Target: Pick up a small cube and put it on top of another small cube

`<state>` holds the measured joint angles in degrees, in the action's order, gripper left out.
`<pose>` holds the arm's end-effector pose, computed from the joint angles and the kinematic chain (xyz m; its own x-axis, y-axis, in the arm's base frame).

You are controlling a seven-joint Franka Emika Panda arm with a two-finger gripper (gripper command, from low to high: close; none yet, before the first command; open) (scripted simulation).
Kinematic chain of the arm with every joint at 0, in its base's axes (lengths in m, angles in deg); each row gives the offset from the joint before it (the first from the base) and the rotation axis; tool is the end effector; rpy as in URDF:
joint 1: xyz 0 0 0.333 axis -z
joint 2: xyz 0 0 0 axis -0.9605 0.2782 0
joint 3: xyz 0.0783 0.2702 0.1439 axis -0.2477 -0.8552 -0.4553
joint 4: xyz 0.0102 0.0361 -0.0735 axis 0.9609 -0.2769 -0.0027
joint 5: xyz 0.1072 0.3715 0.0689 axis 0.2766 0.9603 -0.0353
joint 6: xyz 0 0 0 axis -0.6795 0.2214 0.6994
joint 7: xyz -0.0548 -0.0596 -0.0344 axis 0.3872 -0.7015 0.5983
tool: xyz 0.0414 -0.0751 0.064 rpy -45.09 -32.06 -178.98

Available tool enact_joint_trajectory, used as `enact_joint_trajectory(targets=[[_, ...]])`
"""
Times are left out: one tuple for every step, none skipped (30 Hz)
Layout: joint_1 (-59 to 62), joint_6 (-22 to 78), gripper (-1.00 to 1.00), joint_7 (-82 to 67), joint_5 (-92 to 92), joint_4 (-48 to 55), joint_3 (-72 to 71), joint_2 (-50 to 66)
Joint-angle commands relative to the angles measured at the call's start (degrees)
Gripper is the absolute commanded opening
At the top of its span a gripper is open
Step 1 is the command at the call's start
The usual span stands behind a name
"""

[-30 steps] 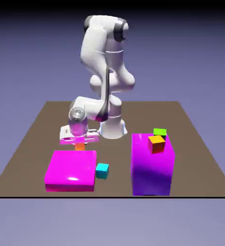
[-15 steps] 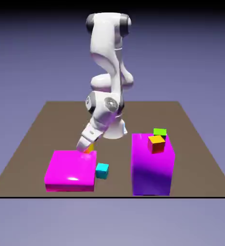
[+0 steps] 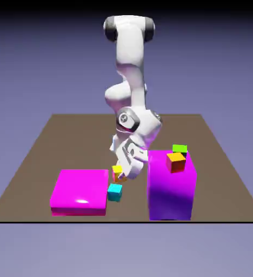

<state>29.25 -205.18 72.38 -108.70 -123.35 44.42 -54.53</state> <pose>0.3929 0.0127 0.1873 0.5445 0.7490 -0.3776 0.8281 -0.4083 0.3842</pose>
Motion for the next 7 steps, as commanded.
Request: enact_joint_trajectory(targets=[[0.55,-1.91,-1.0,0.77,-0.55,0.38,0.04,2.08],[1.1,-3.78,-1.0,1.52,-1.08,0.75,0.07,4.15],[1.65,-5.64,-1.0,2.27,-1.6,1.12,0.1,6.23],[1.79,-6.13,-1.0,2.46,-1.74,1.22,0.11,6.77],[1.79,-6.13,1.0,2.46,-1.74,1.22,0.11,6.77],[1.79,-6.13,1.0,2.46,-1.74,1.22,0.11,6.77],[1.24,-4.26,1.0,1.71,-1.22,0.85,0.08,4.69]])
